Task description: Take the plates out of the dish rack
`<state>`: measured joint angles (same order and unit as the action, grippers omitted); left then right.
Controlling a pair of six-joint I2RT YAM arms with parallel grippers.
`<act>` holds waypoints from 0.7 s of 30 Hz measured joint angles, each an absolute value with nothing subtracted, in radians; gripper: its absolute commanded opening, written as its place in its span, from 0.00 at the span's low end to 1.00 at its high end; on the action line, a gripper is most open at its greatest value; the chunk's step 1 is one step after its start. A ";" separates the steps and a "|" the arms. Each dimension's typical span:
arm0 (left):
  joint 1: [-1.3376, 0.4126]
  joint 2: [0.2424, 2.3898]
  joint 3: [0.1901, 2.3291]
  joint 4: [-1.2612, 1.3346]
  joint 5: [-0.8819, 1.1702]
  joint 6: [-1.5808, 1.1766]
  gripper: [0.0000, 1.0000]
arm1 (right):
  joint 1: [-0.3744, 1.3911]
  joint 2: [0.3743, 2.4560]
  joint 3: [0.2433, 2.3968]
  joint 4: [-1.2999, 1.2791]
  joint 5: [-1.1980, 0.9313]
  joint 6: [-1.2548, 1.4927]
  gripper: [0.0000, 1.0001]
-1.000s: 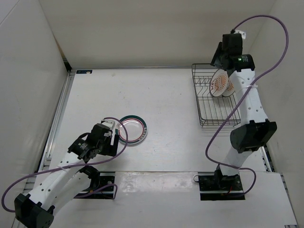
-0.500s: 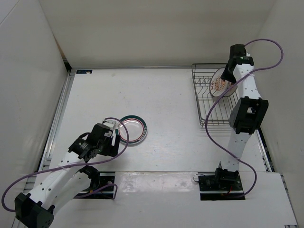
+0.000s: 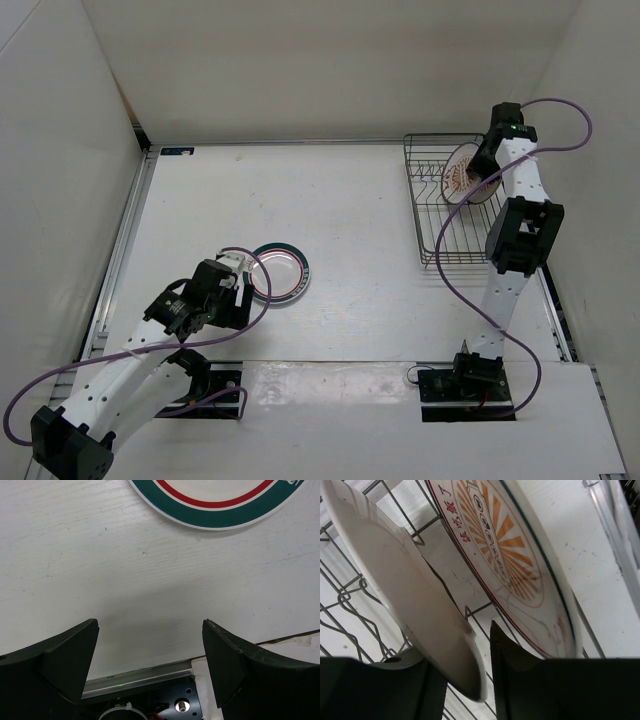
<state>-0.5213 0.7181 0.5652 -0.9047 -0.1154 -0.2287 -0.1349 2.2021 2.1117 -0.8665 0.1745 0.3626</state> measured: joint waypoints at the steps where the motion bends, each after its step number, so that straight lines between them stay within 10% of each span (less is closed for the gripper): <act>1: -0.521 0.718 0.565 -0.905 -0.115 -0.229 0.96 | -0.137 2.210 2.112 -0.867 0.167 0.363 0.35; 8: -0.521 0.732 0.565 -0.905 -0.115 -0.229 0.96 | -0.139 2.217 2.111 -0.863 0.122 0.287 0.00; 21: -0.521 0.732 0.565 -0.905 -0.115 -0.229 0.96 | -0.137 2.174 2.077 -0.870 0.133 0.340 0.00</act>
<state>-0.5213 0.7319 0.5652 -0.9051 -0.1154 -0.2291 -0.1371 2.1738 2.0773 -0.8696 0.1333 0.3401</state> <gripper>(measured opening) 0.951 0.098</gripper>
